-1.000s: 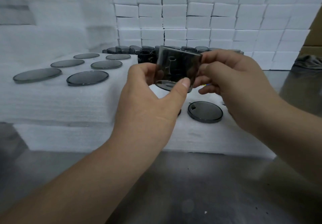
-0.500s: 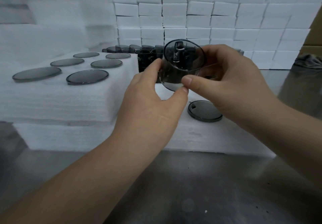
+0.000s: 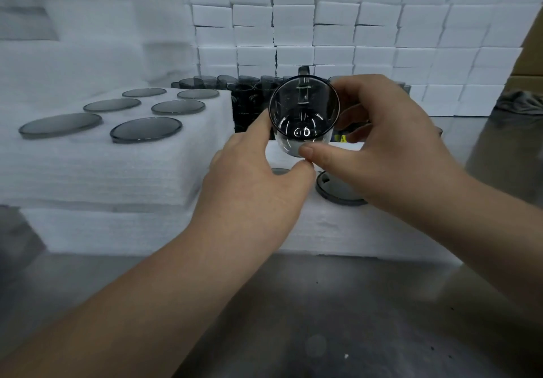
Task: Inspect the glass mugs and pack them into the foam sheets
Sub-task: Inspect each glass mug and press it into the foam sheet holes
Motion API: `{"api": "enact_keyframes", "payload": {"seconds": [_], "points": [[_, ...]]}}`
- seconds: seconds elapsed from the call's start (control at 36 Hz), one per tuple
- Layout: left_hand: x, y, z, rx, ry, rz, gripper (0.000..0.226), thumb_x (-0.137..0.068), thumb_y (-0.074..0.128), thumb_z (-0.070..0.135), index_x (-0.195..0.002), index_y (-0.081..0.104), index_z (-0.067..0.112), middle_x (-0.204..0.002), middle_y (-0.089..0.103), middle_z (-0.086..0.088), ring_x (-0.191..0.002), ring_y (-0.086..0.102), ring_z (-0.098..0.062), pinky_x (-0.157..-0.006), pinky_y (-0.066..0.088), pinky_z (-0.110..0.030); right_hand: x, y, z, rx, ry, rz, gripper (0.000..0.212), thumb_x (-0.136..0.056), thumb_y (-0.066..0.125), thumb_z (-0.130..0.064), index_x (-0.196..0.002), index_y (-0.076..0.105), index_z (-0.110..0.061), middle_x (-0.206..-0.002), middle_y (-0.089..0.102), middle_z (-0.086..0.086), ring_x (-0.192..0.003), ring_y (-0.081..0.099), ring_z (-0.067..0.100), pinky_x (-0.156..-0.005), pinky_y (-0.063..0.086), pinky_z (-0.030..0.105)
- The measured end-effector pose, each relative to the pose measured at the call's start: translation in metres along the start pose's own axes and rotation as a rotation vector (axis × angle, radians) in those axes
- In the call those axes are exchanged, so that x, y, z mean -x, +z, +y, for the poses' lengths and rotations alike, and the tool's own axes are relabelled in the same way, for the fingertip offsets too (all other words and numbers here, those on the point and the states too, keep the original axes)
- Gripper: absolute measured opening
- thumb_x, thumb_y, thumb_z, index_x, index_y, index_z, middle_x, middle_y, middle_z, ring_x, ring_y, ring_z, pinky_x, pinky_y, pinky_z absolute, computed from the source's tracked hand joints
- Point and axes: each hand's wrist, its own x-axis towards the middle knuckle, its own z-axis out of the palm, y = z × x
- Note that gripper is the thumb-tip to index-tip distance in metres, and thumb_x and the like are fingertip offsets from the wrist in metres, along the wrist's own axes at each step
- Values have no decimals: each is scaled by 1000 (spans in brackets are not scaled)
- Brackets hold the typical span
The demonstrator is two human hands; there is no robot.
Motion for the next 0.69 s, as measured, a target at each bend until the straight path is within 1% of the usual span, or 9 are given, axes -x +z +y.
{"api": "enact_keyframes", "payload": {"seconds": [0.06,0.11,0.19,0.28,0.39,0.44,0.58,0.64,0.69], "points": [[0,0,0,7,14,4,28,-72,57,45,-93,46,60,-96,55,20,-99,47,0,-70,32,-14,-1,0,0,-15,30,-1,46,-61,66,-53,-99,44,-43,-98,55,-20,-85,53,-6,-71,42,7],[-1,0,0,-11,22,6,40,-74,56,42,-110,46,56,-101,56,21,-103,47,-1,-76,35,-17,-2,-1,0,-28,53,-2,51,-60,66,-53,-103,42,-41,-96,55,-23,-82,54,-8,-70,43,10],[-1,-1,2,-23,39,10,54,-75,55,42,-126,41,50,-110,56,25,-113,46,-3,-90,38,-28,-3,-3,-2,-64,79,-25,72,-60,65,-47,-124,38,-33,-93,55,-26,-80,57,-7,-76,48,19],[2,-2,6,-28,75,3,60,-76,57,40,-132,37,48,-112,57,22,-114,48,-7,-97,40,-36,-3,-3,-2,-67,68,-71,71,-63,61,-42,-130,38,-34,-96,54,-30,-90,58,-6,-86,47,20],[6,-2,10,-43,82,-25,70,-76,55,44,-139,27,49,-115,56,21,-106,55,-22,-96,42,-44,-5,-4,1,-94,109,-89,79,-66,67,-46,-136,37,-28,-111,53,-18,-107,55,4,-89,43,21],[8,-3,13,-36,76,-29,74,-70,49,47,-139,23,52,-115,53,27,-93,57,-25,-94,44,-45,-6,-6,2,-107,122,-58,79,-61,65,-51,-133,40,-30,-109,55,-19,-103,56,3,-85,44,19],[9,-3,13,-153,125,-34,69,-79,48,46,-142,19,47,-93,42,37,-73,43,-11,-96,40,-43,-17,-14,7,-146,171,5,63,-56,69,-53,-115,47,-44,-96,57,-25,-81,59,-11,-60,46,6],[9,-3,11,-203,100,-37,73,-74,42,47,-143,17,44,-93,42,33,-80,46,-12,-99,38,-44,-23,-21,12,-185,212,68,55,-60,69,-44,-113,50,-45,-98,56,-24,-71,60,-11,-58,47,8],[8,-3,10,-287,69,-41,76,-71,35,49,-145,17,38,-108,45,25,-100,46,-14,-104,32,-44,-27,-30,17,-210,241,118,51,-66,65,-35,-114,53,-42,-102,54,-21,-64,58,-9,-54,47,11]]}}
